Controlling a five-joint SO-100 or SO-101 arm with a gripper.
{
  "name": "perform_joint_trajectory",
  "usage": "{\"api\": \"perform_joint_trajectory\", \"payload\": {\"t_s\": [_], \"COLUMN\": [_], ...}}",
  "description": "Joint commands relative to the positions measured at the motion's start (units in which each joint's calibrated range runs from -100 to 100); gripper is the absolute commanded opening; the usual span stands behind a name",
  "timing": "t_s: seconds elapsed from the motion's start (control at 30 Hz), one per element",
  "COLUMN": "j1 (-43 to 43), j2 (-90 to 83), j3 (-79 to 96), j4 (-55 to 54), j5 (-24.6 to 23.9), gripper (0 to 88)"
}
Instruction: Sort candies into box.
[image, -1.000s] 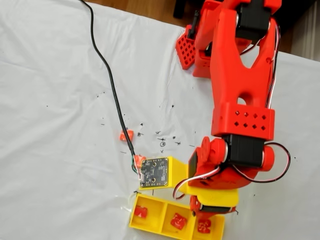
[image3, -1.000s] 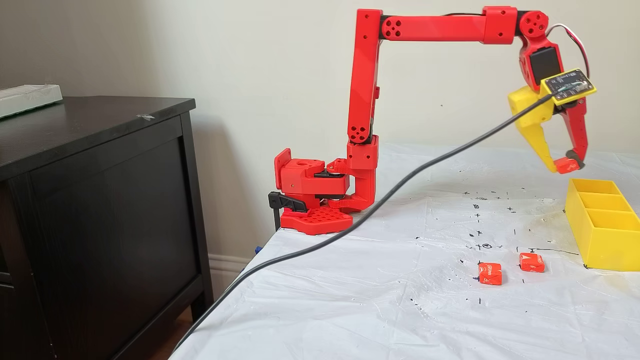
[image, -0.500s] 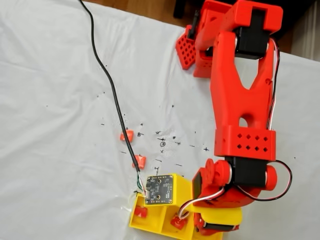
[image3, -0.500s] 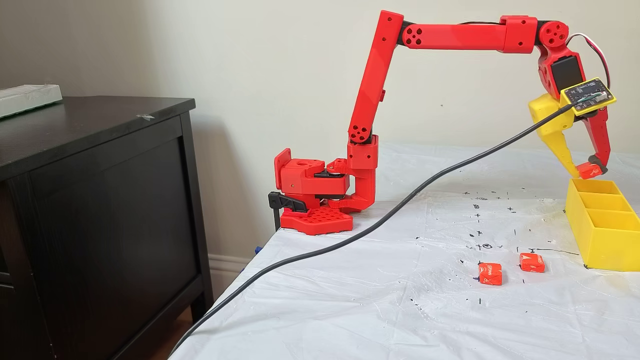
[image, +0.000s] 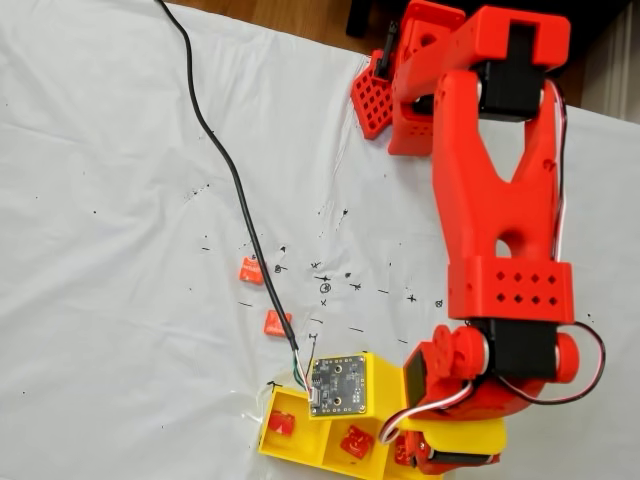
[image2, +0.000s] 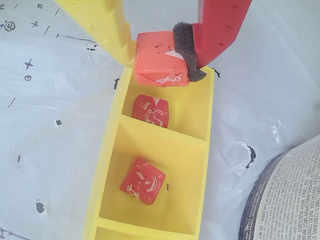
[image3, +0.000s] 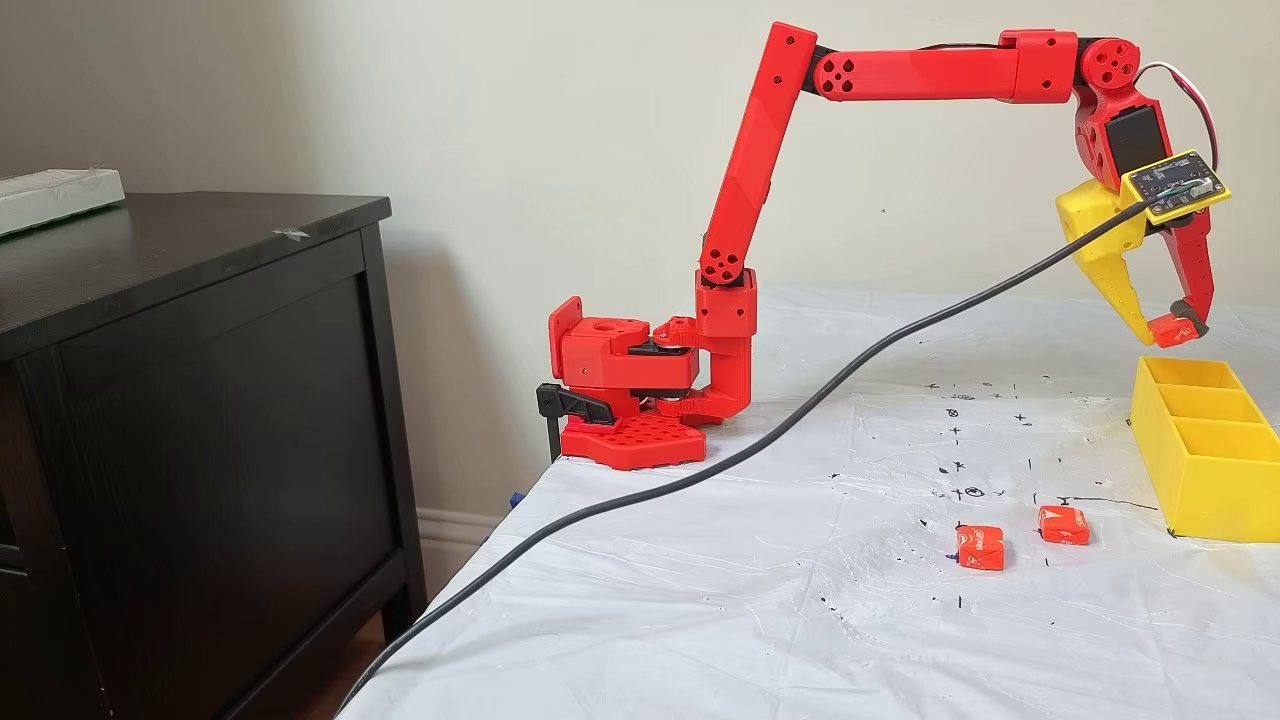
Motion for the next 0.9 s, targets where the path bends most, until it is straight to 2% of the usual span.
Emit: {"api": "perform_joint_trajectory", "payload": {"t_s": [0.0, 0.87], "j1": [-1.85, -2.03], "j2": [-2.42, -1.66], "j3": [-6.91, -3.91], "j4": [-0.63, -6.12], "j5": [-0.24, -0.39], "gripper": [0.2, 0.9]}}
